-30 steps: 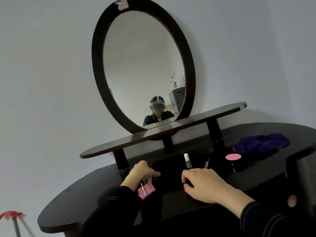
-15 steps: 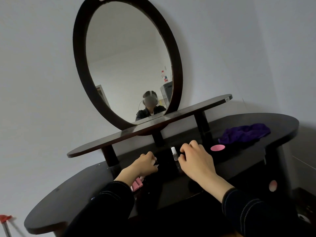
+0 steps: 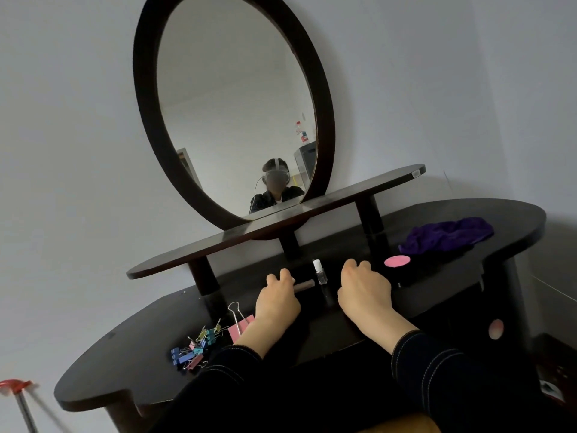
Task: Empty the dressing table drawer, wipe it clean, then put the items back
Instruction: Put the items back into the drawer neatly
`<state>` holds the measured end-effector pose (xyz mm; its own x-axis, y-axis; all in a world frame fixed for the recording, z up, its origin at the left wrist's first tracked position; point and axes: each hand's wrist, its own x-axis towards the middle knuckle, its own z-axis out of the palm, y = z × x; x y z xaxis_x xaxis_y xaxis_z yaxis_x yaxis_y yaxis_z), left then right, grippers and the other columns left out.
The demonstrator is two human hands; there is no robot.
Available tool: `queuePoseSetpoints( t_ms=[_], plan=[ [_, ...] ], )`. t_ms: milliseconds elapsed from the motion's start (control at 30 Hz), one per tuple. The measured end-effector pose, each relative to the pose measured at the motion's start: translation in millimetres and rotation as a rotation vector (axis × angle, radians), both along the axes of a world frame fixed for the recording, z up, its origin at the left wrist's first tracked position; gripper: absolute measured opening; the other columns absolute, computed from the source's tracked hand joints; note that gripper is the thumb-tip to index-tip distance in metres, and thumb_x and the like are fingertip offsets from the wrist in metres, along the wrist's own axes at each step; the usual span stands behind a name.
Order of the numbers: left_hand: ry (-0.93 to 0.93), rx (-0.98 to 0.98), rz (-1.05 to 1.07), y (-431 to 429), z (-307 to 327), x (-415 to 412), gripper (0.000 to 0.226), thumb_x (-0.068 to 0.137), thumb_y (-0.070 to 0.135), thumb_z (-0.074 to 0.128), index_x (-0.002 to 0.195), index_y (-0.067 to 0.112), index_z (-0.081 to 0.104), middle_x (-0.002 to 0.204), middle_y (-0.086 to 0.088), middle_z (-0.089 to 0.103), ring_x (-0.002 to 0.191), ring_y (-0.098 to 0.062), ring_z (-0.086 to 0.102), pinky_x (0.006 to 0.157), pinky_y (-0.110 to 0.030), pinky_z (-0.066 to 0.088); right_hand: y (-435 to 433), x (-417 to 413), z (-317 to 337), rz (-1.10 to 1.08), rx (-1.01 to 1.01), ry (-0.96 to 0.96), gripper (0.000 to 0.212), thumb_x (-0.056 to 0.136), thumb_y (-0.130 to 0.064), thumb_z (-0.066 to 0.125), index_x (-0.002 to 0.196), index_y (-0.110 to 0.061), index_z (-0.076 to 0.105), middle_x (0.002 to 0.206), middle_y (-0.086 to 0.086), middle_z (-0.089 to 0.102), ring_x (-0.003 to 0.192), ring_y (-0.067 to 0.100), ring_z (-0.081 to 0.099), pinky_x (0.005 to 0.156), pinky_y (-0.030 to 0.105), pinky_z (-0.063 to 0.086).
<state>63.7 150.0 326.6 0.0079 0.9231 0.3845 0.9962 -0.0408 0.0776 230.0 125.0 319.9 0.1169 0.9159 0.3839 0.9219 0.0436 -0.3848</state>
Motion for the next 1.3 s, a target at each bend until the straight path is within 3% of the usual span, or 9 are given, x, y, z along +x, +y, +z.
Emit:
queuePoseSetpoints(
  t_ms=[167, 400, 633, 700, 933, 1067, 1133, 1200, 1300],
  plan=[
    [0.059, 0.086, 0.005, -1.3, -5.7, 5.8, 0.021, 0.095, 0.014, 0.045, 0.117, 0.012, 0.044, 0.104, -0.010, 0.059, 0.085, -0.036, 0.063, 0.061, -0.036, 0.037, 2.6, 6.4, 0.1, 0.030, 0.067, 0.162, 0.012, 0.102, -0.020, 0.053, 0.108, -0.012, 0.046, 0.078, -0.002, 0.053, 0.060, 0.015, 0.049, 0.048, 0.027, 0.029],
    [0.091, 0.169, -0.011, -13.0, -10.6, 5.0, 0.008, 0.096, 0.017, 0.049, 0.095, 0.016, 0.041, 0.082, -0.003, 0.061, 0.063, -0.025, 0.048, 0.054, -0.034, 0.032, 0.7, 10.5, 0.5, 0.117, 0.068, 0.285, 0.007, 0.100, -0.023, 0.053, 0.104, -0.016, 0.053, 0.087, -0.003, 0.063, 0.071, 0.016, 0.056, 0.053, 0.029, 0.035],
    [0.061, 0.228, -0.048, -26.5, -18.2, 4.0, 0.010, 0.095, 0.019, 0.048, 0.094, 0.020, 0.038, 0.087, 0.003, 0.057, 0.068, -0.025, 0.057, 0.054, -0.033, 0.033, 7.7, 23.2, -0.7, 0.181, 0.001, 0.651, 0.008, 0.096, -0.026, 0.054, 0.096, -0.026, 0.062, 0.087, -0.008, 0.068, 0.078, 0.013, 0.065, 0.063, 0.031, 0.047],
    [0.086, 0.221, -0.037, -29.5, -19.1, 7.0, 0.013, 0.097, 0.022, 0.048, 0.093, 0.022, 0.036, 0.084, 0.004, 0.053, 0.064, -0.022, 0.050, 0.054, -0.032, 0.029, 5.8, 22.8, -0.8, 0.195, -0.005, 0.633, 0.008, 0.094, -0.027, 0.054, 0.095, -0.028, 0.062, 0.085, -0.008, 0.070, 0.078, 0.013, 0.066, 0.063, 0.030, 0.047],
    [0.156, 0.149, 0.013, -42.1, -13.7, 17.9, 0.018, 0.094, 0.020, 0.053, 0.110, 0.015, 0.048, 0.095, -0.006, 0.066, 0.084, -0.031, 0.066, 0.058, -0.035, 0.032, 6.9, 17.1, -0.4, 0.188, -0.002, 0.589, 0.010, 0.094, -0.028, 0.054, 0.089, -0.031, 0.063, 0.084, -0.009, 0.070, 0.080, 0.012, 0.066, 0.073, 0.036, 0.054],
    [0.054, 0.185, -0.010, -49.3, -12.0, 19.1, 0.016, 0.090, 0.011, 0.053, 0.104, 0.015, 0.045, 0.099, -0.007, 0.067, 0.085, -0.033, 0.066, 0.059, -0.034, 0.033, 9.8, 18.3, -1.9, 0.226, 0.001, 0.640, 0.009, 0.094, -0.027, 0.058, 0.089, -0.032, 0.063, 0.085, -0.006, 0.070, 0.077, 0.013, 0.066, 0.074, 0.039, 0.055],
    [-0.064, 0.237, -0.034, -53.7, -14.6, 16.9, 0.017, 0.088, 0.007, 0.050, 0.093, 0.019, 0.039, 0.102, -0.003, 0.067, 0.083, -0.034, 0.065, 0.058, -0.034, 0.034, 10.0, 20.3, -3.0, 0.275, 0.017, 0.776, 0.009, 0.094, -0.021, 0.060, 0.090, -0.026, 0.066, 0.085, -0.001, 0.071, 0.068, 0.013, 0.062, 0.068, 0.038, 0.056],
    [-0.144, 0.285, -0.056, -58.9, -16.2, 16.0, 0.021, 0.087, 0.006, 0.050, 0.088, 0.023, 0.037, 0.099, 0.001, 0.065, 0.077, -0.033, 0.064, 0.056, -0.032, 0.031, 8.6, 23.5, -2.7, 0.295, 0.046, 0.909, 0.011, 0.095, -0.015, 0.058, 0.094, -0.022, 0.067, 0.084, 0.001, 0.070, 0.059, 0.009, 0.057, 0.054, 0.025, 0.050],
    [-0.206, 0.365, -0.063, -70.3, -14.9, 15.1, 0.010, 0.093, 0.009, 0.049, 0.096, 0.018, 0.050, 0.095, -0.001, 0.060, 0.075, -0.032, 0.062, 0.053, -0.034, 0.032, -0.2, 28.9, -1.4, 0.319, 0.082, 1.059, 0.014, 0.097, -0.010, 0.059, 0.103, -0.019, 0.068, 0.086, 0.005, 0.069, 0.054, 0.006, 0.054, 0.044, 0.017, 0.043]
  ],
)
